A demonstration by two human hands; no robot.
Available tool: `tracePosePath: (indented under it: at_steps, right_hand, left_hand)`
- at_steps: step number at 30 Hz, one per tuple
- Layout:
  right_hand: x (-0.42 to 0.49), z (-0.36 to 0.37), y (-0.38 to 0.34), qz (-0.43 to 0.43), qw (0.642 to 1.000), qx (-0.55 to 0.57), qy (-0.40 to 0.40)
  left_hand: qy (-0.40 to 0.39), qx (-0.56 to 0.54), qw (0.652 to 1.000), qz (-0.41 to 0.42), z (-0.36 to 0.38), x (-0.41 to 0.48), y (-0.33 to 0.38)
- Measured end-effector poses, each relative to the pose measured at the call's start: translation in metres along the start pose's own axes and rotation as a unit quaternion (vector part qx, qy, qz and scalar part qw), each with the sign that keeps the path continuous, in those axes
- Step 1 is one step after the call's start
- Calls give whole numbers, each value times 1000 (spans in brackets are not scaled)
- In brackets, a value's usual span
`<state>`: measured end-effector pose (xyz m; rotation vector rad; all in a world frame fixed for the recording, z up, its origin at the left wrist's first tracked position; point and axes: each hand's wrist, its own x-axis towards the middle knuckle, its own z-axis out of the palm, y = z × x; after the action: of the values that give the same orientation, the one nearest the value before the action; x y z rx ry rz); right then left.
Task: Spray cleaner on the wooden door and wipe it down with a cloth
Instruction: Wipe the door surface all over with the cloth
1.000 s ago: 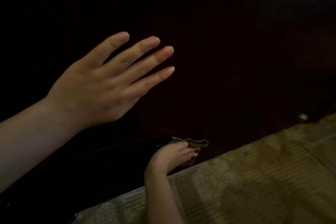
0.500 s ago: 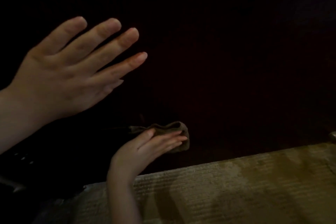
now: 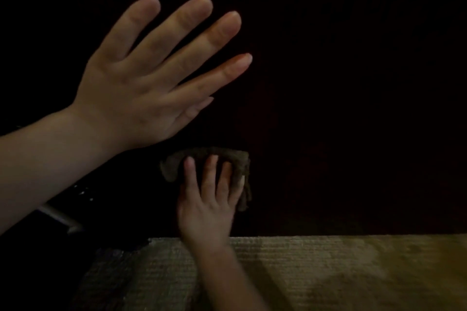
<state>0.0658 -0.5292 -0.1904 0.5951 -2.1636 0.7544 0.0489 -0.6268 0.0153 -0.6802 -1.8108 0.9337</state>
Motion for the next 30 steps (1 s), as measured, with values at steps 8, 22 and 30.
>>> tracePosePath:
  at_steps: [8, 22, 30]
  right_hand:
    - [35, -47, 96, -428, 874, -224, -46]
    - [47, -77, 127, -523, 794, -293, -102]
    - [142, -165, 150, -390, 882, -262, 47]
  left_hand:
    - [-5, 3, 1000, -12, -4, 2, 2]
    - [-18, 15, 999, -38, -3, 1, 7]
    - [-94, -73, 985, -127, -25, 9, 18]
